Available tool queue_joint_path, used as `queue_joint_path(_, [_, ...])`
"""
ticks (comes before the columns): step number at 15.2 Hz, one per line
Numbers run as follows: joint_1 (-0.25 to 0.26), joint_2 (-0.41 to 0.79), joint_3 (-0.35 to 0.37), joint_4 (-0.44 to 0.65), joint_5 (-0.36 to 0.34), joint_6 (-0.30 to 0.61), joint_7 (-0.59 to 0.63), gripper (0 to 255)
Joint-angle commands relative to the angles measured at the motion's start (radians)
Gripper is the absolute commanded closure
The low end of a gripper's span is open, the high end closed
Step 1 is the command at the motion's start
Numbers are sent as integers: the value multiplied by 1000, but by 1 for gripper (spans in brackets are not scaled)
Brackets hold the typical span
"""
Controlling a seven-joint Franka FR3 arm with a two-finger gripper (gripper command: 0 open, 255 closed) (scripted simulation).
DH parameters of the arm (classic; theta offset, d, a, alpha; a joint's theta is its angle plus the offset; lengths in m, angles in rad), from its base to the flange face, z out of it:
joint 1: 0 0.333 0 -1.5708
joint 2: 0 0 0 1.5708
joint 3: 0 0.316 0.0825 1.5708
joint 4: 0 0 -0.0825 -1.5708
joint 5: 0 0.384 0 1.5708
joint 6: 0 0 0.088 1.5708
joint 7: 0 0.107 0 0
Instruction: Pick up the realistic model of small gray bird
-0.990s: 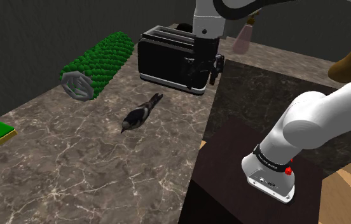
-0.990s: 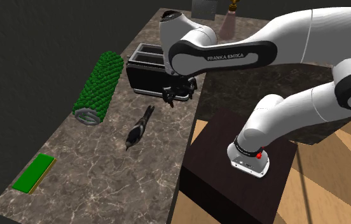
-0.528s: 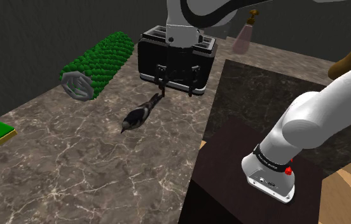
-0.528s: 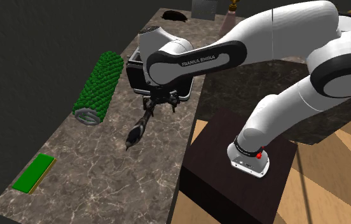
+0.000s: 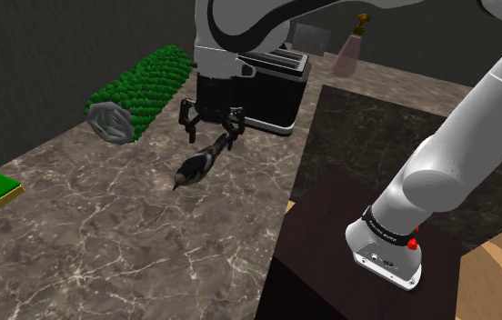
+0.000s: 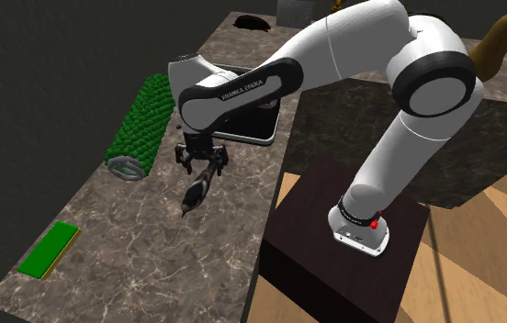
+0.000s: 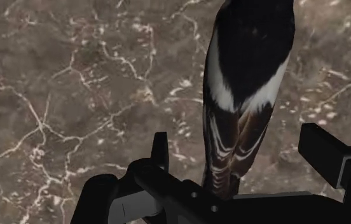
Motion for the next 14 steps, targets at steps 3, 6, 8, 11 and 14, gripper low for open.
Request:
queue_joint_path(3, [4,39,6,-12,-4,53,26,0])
queue_joint_path(6, [6,59,8,-32,-8,93,23,0])
queue_joint_path(8, [8,71,9,-43,-10,114,21,0])
queue_joint_path(11, [8,71,10,-44,-10,116,22,255])
queue_joint_path(14, [7,71,9,-44,-10,116,21,255])
